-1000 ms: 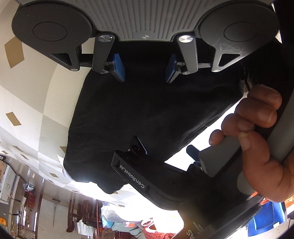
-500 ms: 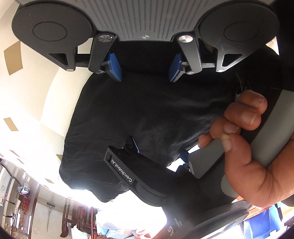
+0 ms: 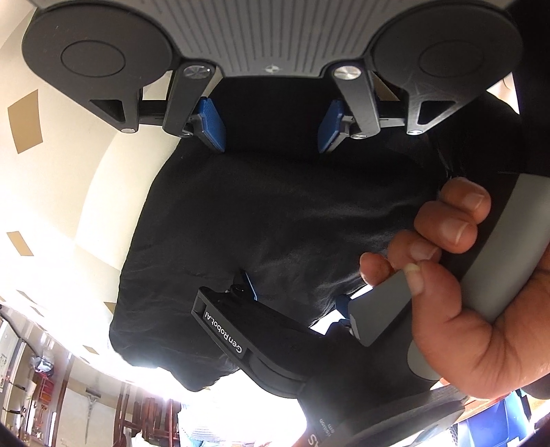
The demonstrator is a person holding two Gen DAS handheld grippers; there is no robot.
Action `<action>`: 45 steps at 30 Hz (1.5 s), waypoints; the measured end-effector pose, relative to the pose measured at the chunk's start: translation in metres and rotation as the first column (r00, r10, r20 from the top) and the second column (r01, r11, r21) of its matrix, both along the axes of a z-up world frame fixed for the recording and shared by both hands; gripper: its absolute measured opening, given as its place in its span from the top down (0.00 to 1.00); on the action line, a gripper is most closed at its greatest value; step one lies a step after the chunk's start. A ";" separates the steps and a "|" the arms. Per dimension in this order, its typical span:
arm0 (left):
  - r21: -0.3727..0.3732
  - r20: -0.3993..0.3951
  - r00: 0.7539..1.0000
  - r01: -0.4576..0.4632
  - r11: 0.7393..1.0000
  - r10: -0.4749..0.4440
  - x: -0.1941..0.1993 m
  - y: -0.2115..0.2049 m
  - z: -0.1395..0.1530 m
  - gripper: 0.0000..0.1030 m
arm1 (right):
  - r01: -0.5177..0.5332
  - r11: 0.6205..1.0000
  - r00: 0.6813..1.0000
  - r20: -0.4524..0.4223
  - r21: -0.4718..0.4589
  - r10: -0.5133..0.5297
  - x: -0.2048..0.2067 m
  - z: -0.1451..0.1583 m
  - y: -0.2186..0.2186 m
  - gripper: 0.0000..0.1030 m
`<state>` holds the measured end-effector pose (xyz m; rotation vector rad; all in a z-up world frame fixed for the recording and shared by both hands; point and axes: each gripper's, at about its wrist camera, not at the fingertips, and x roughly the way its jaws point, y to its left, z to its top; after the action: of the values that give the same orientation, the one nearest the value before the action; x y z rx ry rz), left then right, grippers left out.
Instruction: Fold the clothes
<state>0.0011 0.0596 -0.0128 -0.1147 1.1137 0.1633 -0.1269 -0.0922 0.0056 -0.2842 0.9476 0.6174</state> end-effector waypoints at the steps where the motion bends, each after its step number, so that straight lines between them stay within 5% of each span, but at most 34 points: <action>1: 0.001 -0.002 1.000 -0.003 1.000 0.003 0.001 0.000 0.000 0.00 | 0.010 1.000 1.000 -0.012 0.008 -0.010 0.001 0.001 -0.002 0.44; 8: 0.005 -0.009 1.000 -0.020 1.000 0.020 0.002 -0.001 0.000 0.00 | 0.124 0.991 0.991 -0.068 0.058 -0.120 0.015 0.014 -0.021 0.44; 15: 0.002 0.001 1.000 -0.005 1.000 0.005 -0.003 0.002 0.000 0.00 | 0.158 0.987 0.987 -0.036 -0.003 -0.158 0.028 0.023 -0.026 0.44; 31: 0.016 0.031 0.999 -0.009 1.000 0.009 -0.011 0.001 0.000 0.00 | 0.015 0.995 0.997 -0.072 -0.097 -0.022 0.092 0.024 -0.026 0.44; 45: 0.037 0.079 0.996 -0.036 0.999 0.033 -0.022 -0.004 0.000 0.00 | 0.052 0.996 0.996 -0.069 -0.070 -0.056 0.156 0.023 -0.027 0.44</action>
<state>-0.0207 0.0560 -0.0130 -0.1054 1.0304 0.2094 0.0295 -0.1197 0.0283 -0.2979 1.0431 0.5492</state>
